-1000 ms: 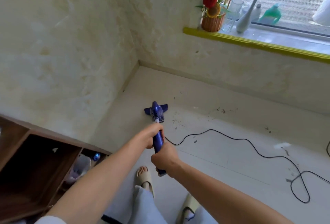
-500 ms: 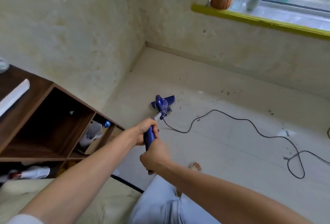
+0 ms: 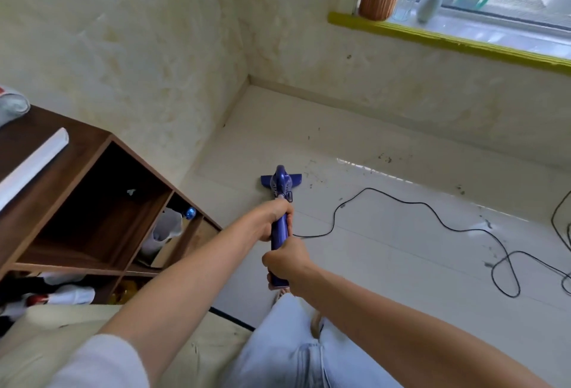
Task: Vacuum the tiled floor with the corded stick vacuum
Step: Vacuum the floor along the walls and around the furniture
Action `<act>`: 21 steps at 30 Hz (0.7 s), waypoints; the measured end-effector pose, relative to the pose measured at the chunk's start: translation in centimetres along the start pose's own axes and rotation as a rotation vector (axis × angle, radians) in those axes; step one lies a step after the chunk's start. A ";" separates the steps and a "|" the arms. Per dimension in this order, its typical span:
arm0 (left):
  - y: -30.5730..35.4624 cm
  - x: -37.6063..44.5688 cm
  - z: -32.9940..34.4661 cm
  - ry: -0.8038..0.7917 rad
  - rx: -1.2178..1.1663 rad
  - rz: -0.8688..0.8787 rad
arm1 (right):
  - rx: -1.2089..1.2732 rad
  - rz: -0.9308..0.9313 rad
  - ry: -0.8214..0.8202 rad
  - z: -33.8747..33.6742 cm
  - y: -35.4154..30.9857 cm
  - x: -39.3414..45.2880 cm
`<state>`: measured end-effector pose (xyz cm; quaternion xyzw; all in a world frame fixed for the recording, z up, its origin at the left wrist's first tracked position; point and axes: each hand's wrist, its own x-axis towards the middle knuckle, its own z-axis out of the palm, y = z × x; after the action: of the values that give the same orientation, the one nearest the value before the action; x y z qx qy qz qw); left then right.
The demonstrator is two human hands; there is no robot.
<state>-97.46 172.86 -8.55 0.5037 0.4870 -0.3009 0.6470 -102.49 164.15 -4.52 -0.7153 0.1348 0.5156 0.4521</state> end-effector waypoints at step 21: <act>3.9 -1.5 2.6 -0.204 0.183 -0.100 | 0.397 -0.013 -0.005 -1.9 -2.7 -2.6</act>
<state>-93.71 171.47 -5.68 0.5026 0.4136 -0.4255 0.6287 -100.70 163.44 -0.80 -0.6115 0.2283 0.4778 0.5879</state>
